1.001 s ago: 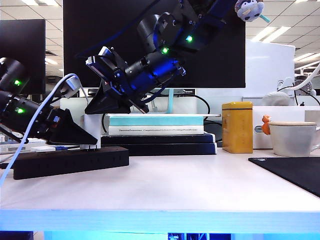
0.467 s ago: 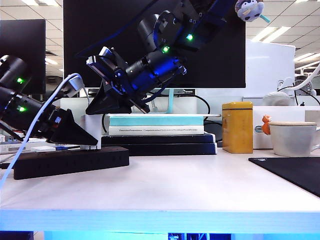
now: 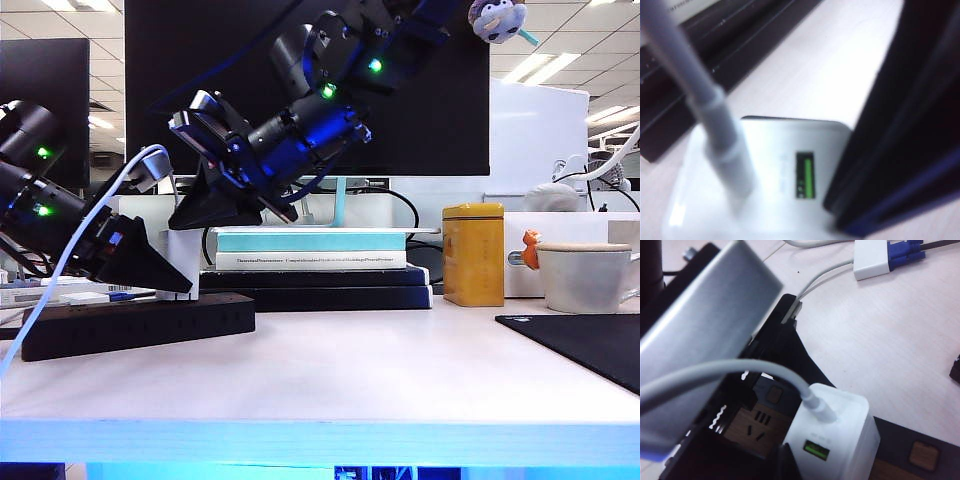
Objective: Plug the white charger into the left socket.
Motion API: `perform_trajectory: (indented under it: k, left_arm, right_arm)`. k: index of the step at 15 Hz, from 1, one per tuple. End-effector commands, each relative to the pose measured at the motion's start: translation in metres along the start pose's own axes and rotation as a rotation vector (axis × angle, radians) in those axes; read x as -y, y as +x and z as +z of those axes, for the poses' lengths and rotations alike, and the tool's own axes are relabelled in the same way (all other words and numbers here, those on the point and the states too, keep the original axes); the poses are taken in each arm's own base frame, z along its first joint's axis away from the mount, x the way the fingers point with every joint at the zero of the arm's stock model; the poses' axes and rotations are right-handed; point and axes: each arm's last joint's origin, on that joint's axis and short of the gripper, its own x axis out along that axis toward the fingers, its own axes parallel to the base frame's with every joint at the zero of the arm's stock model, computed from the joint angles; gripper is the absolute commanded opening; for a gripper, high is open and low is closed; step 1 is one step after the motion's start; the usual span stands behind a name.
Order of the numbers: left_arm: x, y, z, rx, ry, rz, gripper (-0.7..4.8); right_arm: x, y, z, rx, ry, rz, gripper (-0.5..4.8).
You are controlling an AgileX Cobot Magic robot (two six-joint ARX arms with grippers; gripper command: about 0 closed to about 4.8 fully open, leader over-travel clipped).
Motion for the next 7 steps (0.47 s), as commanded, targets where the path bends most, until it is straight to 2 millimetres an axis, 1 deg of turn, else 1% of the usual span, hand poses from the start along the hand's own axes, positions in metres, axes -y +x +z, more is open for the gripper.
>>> perform_trajectory:
  k: [1, 7]
  left_arm:
    - [0.0076, -0.0001, -0.0195, -0.164, -0.139, 0.011, 0.65]
    - [0.0077, -0.0005, -0.02, -0.176, -0.159, 0.02, 0.67]
  right_arm:
    - [0.0004, 0.015, -0.0402, -0.247, 0.105, -0.03, -0.02]
    - [-0.0014, 0.0158, -0.0425, -0.267, 0.093, -0.046, -0.02]
